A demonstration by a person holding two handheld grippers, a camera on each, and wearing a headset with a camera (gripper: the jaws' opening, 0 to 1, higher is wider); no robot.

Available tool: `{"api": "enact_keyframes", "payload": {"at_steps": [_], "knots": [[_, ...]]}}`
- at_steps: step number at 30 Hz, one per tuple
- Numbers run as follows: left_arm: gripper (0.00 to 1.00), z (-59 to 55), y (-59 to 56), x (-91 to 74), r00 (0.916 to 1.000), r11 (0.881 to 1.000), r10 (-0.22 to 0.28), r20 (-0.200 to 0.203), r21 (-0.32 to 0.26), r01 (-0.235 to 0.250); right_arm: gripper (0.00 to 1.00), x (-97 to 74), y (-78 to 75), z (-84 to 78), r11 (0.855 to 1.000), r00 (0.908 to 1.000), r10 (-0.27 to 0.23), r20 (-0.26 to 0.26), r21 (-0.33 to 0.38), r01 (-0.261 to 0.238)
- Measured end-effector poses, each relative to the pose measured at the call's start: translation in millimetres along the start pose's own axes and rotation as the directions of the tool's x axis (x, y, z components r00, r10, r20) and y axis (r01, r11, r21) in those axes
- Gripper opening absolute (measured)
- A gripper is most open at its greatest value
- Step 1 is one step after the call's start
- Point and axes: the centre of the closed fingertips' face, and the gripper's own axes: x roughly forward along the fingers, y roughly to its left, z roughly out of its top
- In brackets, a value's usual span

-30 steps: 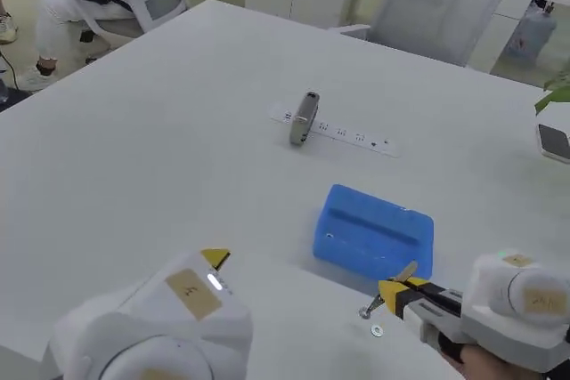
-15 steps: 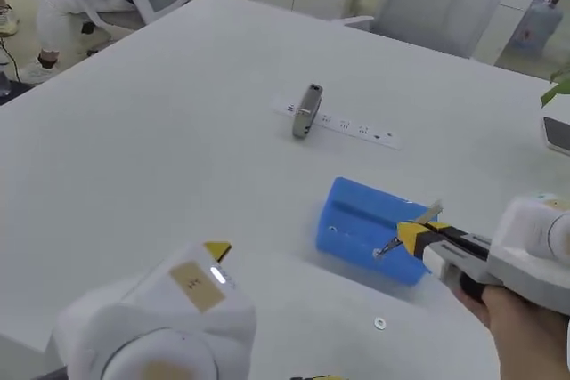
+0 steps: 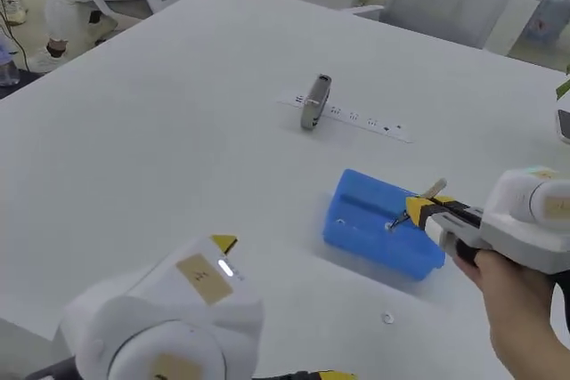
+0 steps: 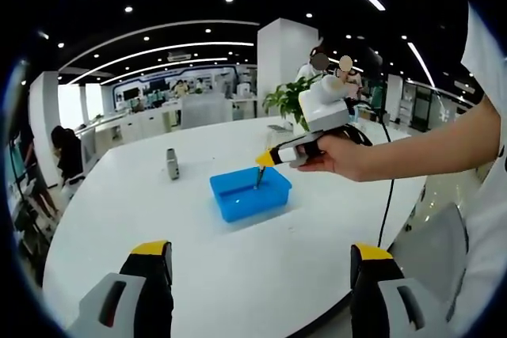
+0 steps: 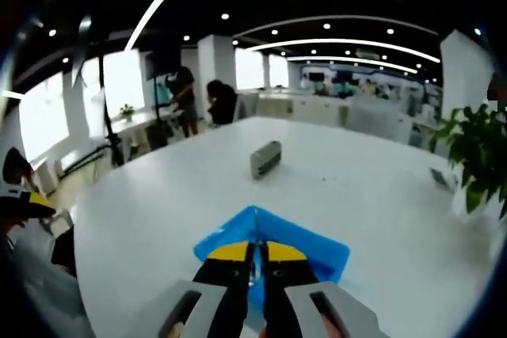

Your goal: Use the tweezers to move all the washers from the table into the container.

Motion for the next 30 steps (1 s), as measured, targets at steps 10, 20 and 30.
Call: {"api": "enact_keyframes", "payload": {"at_steps": [10,20,30], "knots": [[0.96,-3.4,1.5,0.8,0.9999,1.000,0.000,-0.012,-0.009,-0.001,0.02,23.8,-2.2,-26.4,1.000,0.9968,-0.005,-0.079,-0.006,0.005],[0.96,-3.7,2.2,1.4,0.9999,1.000,0.002,-0.015,-0.008,-0.002,0.02,31.5,-1.6,-43.1,1.000,0.9933,-0.001,-0.116,-0.021,-0.002],[0.95,-1.6,1.2,0.7,0.9999,1.000,0.008,-0.013,0.004,-0.008,0.03,12.4,-3.9,-22.0,1.000,0.9989,-0.004,-0.046,0.031,0.005]]}}
